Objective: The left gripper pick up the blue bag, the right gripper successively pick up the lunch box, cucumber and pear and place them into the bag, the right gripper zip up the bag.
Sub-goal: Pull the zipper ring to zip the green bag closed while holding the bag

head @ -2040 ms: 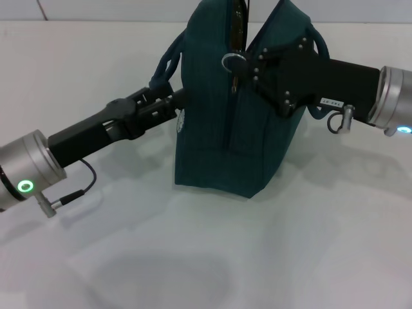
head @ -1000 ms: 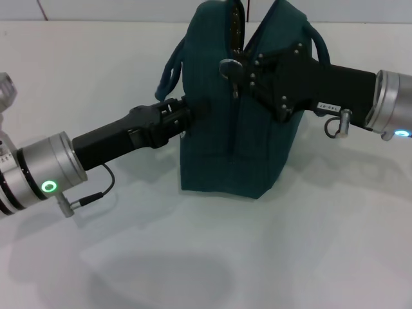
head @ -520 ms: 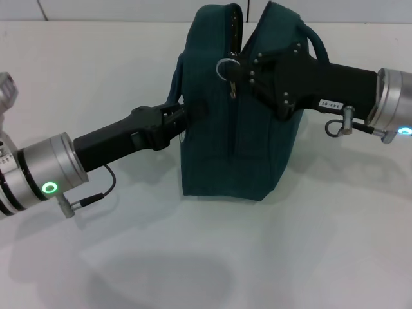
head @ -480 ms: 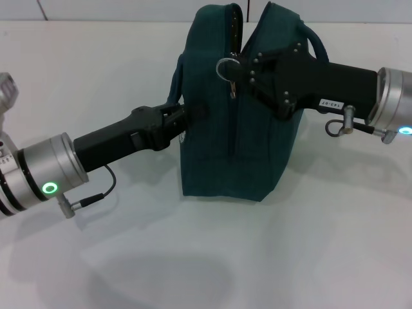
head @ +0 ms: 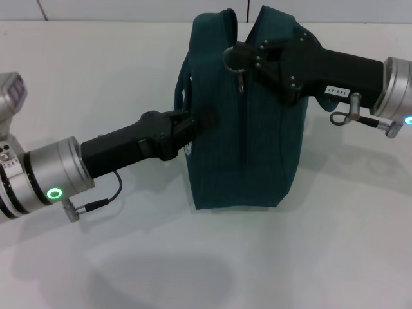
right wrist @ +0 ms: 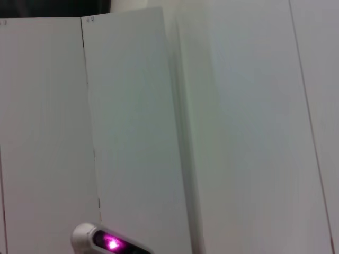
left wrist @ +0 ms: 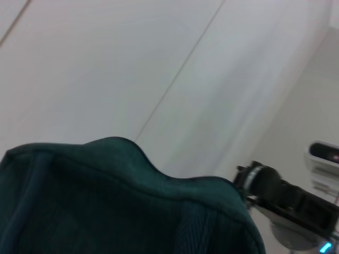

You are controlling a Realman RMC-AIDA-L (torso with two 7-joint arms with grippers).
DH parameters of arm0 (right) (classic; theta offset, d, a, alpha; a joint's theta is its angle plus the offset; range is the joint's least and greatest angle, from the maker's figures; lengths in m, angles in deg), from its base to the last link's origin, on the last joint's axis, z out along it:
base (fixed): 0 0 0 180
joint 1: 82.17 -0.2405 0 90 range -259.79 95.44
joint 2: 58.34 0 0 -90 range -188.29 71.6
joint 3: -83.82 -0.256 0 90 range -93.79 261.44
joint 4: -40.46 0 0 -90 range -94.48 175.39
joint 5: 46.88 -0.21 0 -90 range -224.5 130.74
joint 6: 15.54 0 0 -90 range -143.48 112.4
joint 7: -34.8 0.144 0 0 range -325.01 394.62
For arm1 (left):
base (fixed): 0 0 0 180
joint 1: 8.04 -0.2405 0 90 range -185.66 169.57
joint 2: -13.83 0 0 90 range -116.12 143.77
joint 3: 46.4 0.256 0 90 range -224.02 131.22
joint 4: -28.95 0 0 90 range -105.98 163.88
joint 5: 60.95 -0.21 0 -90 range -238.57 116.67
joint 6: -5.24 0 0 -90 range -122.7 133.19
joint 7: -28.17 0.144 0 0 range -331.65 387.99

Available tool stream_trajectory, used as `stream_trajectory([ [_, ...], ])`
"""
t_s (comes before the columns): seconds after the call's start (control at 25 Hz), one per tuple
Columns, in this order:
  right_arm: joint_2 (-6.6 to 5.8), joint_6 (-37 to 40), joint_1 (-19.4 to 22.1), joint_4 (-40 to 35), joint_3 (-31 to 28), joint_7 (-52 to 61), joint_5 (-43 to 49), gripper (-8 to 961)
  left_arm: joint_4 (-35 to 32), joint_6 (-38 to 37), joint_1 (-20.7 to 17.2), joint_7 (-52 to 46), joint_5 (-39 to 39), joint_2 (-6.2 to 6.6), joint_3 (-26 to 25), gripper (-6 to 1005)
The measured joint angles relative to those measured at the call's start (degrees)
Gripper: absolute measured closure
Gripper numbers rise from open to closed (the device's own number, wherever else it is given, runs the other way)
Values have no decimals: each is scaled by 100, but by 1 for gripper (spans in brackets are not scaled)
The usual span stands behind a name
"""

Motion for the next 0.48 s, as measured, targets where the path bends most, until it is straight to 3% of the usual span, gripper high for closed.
stream_trajectory([
  [0.48,-45,-192,6,41,-26,423,66,944,0,-151,-85,178,-16,0,63,920],
])
